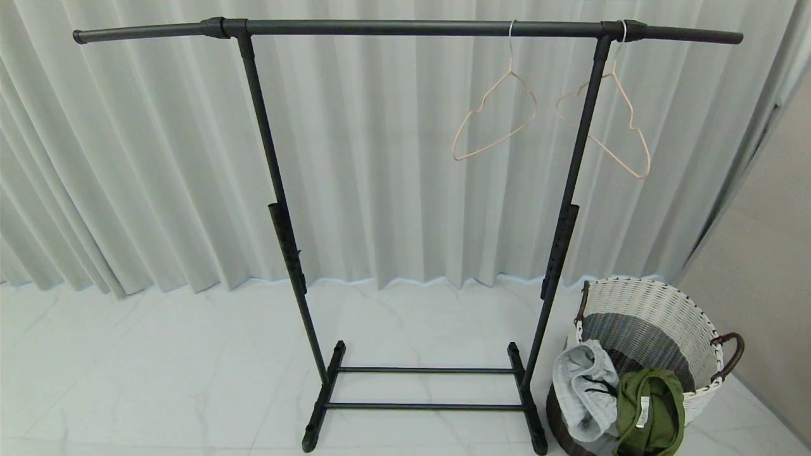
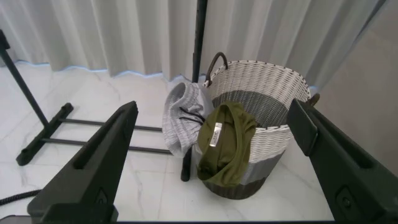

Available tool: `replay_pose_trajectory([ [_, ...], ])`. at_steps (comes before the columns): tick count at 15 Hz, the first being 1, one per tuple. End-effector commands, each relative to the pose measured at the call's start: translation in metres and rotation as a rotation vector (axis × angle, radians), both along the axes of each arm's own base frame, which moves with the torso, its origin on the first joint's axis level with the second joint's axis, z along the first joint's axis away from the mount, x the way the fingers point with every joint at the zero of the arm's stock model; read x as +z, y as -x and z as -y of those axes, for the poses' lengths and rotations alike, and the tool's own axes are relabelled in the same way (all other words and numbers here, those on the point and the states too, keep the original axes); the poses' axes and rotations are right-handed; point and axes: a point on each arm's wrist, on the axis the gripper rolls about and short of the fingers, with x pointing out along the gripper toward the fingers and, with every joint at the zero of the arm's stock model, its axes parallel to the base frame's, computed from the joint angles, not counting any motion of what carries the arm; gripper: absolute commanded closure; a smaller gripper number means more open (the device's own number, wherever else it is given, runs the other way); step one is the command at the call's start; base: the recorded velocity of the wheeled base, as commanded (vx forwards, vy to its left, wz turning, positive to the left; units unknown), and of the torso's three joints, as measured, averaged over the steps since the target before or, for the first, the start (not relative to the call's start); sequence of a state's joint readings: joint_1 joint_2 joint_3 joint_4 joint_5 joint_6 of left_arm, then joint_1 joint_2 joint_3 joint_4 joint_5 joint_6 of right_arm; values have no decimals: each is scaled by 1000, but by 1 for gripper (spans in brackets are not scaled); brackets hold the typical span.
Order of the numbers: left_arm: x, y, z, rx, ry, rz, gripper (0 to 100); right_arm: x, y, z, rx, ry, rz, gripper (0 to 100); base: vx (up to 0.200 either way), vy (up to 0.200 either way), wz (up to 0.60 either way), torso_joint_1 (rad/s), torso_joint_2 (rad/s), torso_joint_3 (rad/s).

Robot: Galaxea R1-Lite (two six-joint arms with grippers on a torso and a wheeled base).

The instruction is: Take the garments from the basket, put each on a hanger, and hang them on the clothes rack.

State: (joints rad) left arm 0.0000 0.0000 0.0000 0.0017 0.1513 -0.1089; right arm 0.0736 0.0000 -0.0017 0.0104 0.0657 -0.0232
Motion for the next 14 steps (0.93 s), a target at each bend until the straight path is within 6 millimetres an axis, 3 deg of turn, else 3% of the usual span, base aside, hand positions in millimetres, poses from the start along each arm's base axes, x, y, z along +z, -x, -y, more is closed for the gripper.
replay_pose_trajectory([
  [1, 0, 0, 0, 1, -3, -2, 0, 0, 0, 0, 0, 3, 0, 0, 200, 0, 0, -2, 2, 7],
  [8, 0, 0, 0, -1, -5, -2, 0, 0, 0, 0, 0, -5, -1, 0, 200, 0, 0, 0, 4, 3],
  [14, 0, 0, 0, -1, -2, -3, 0, 0, 0, 0, 0, 6, 0, 0, 0, 0, 0, 0, 0, 0],
])
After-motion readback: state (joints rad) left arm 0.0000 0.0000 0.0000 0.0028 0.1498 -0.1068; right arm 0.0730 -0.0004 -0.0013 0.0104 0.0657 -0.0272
